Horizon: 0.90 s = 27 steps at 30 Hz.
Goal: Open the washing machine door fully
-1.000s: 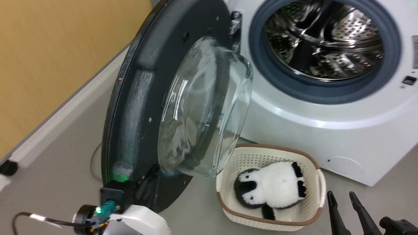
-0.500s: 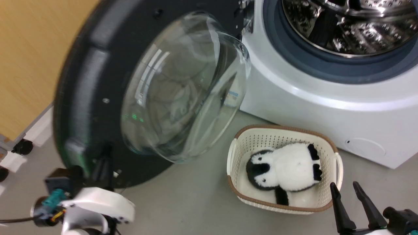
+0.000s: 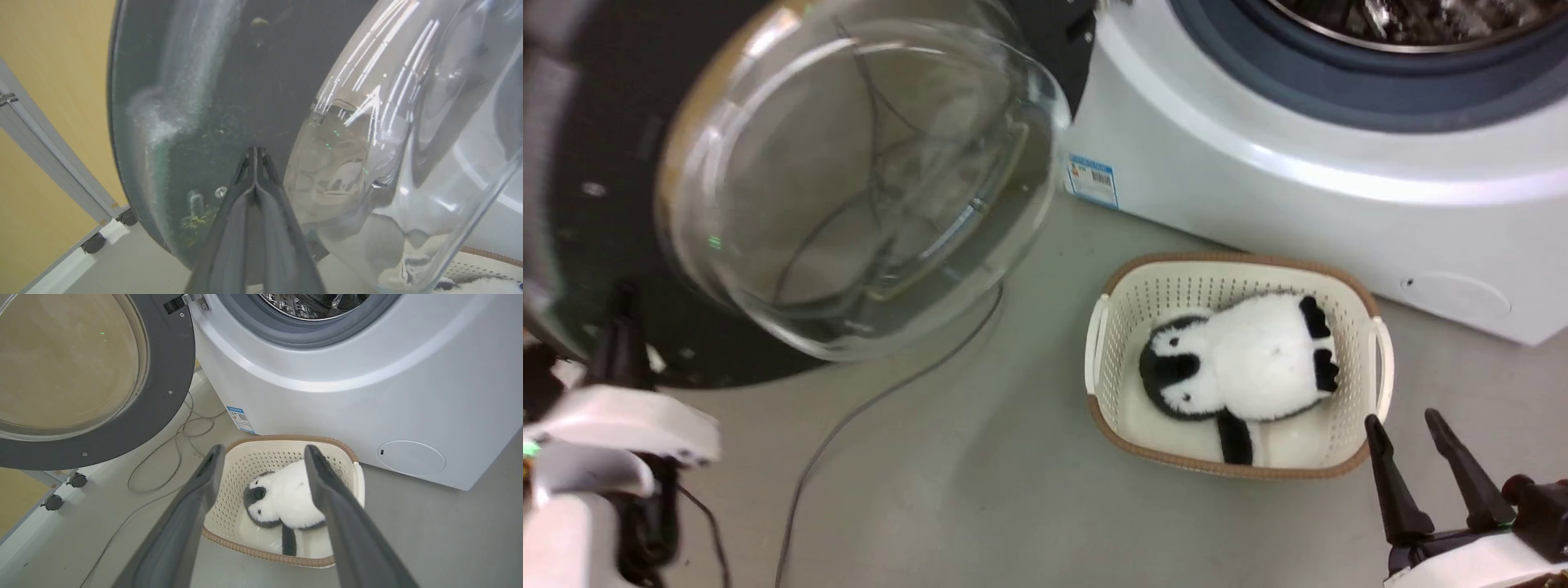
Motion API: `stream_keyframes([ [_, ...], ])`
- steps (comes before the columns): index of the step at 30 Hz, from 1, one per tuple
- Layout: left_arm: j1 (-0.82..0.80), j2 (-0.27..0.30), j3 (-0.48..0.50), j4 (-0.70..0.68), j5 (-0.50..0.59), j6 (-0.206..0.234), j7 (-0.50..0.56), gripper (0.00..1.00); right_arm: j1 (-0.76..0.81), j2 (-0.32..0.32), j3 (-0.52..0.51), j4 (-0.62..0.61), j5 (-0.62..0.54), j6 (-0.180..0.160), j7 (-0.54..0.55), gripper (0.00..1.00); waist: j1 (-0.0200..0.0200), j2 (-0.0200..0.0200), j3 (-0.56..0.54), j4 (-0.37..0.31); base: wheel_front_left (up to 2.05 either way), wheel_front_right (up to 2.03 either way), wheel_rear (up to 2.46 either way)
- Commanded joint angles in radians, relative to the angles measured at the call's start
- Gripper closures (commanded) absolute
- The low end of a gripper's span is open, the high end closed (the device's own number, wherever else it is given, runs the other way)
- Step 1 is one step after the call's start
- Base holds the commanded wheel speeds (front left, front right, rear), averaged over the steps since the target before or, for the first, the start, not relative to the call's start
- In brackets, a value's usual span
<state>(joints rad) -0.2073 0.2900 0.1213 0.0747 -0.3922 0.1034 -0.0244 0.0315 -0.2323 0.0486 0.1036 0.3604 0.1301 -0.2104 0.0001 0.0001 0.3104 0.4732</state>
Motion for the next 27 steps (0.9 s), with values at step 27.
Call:
stream_keyframes([
  [27, -0.231, 0.096, 0.001, 0.338, 0.003, -0.054, -0.165, 1.0, -0.006, -0.013, -0.055, -0.027, -0.005, 0.001, 0.01, 0.0, -0.0001, -0.0001, 0.016, -0.029, 0.0, 0.0, 0.0],
])
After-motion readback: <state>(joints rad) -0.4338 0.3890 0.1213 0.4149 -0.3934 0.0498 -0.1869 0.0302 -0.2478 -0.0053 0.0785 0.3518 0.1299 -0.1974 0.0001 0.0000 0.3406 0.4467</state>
